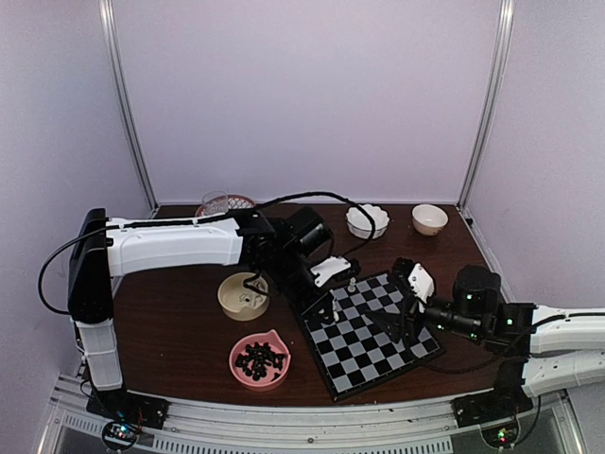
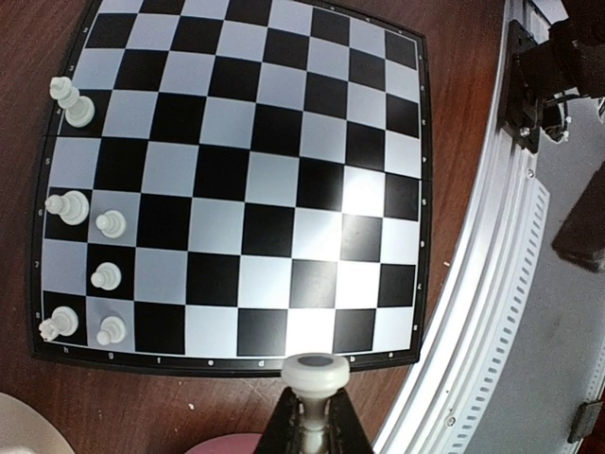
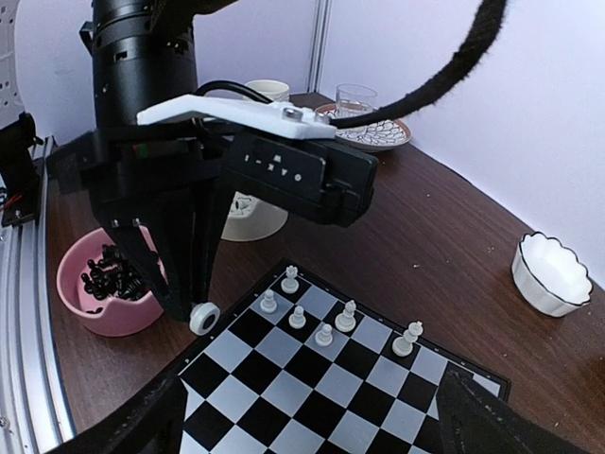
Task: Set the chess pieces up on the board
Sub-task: Pass from the left arm to the right, then pass from the right arm to the left
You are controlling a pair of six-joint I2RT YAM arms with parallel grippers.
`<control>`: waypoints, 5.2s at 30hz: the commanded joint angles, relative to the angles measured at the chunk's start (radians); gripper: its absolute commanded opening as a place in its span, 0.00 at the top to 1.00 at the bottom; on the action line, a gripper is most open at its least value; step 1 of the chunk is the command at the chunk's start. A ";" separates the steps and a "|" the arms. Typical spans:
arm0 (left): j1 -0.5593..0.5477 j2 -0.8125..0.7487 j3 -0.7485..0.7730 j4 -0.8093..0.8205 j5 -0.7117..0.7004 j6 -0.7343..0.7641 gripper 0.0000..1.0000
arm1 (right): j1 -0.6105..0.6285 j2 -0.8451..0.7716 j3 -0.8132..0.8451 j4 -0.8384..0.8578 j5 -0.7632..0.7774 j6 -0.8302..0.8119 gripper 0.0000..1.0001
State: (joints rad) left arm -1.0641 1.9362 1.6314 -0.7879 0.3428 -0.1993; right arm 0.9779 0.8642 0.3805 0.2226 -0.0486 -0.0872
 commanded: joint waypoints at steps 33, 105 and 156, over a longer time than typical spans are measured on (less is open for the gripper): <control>-0.003 0.054 0.035 -0.043 0.215 0.003 0.97 | 0.368 0.443 0.164 0.116 0.393 -0.410 0.44; 0.042 -0.478 -0.762 1.129 0.018 -0.040 0.56 | 0.248 0.319 0.119 0.209 0.204 -0.052 0.98; 0.013 -0.341 -0.629 1.005 0.070 -0.057 1.00 | 0.239 0.327 0.108 0.220 0.225 -0.052 0.83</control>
State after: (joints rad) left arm -1.0492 1.5791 0.9733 0.2230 0.4221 -0.2573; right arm 1.2175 1.1980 0.4999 0.4171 0.1650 -0.1421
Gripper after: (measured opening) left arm 0.059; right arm 0.191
